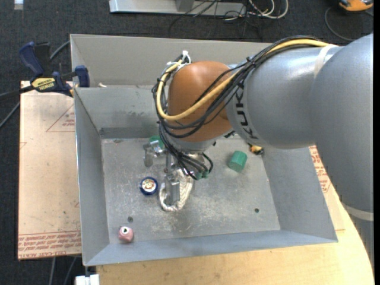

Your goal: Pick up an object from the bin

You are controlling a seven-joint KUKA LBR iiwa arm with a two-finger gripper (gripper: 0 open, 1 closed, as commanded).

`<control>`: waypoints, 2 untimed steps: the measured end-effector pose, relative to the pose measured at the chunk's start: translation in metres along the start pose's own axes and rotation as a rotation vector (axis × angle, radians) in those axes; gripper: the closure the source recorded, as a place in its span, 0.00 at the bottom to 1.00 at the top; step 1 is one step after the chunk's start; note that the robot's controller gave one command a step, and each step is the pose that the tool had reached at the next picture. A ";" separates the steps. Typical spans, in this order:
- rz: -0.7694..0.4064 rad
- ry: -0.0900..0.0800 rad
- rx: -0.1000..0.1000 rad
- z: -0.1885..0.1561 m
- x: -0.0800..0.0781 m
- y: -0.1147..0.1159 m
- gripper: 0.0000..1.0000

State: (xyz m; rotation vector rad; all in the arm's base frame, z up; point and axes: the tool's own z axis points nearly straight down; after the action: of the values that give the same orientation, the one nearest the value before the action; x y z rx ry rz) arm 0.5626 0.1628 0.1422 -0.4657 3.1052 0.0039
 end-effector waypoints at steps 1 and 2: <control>0.066 0.004 -0.001 0.044 -0.001 -0.014 0.00; 0.048 -0.001 -0.002 0.072 0.006 -0.009 0.00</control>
Offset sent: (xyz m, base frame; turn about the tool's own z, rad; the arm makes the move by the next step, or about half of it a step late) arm -0.0034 -0.0107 -0.0722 0.0462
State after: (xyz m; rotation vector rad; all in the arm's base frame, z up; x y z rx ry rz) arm 0.5595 0.1527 0.0699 -0.3910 3.1145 0.0071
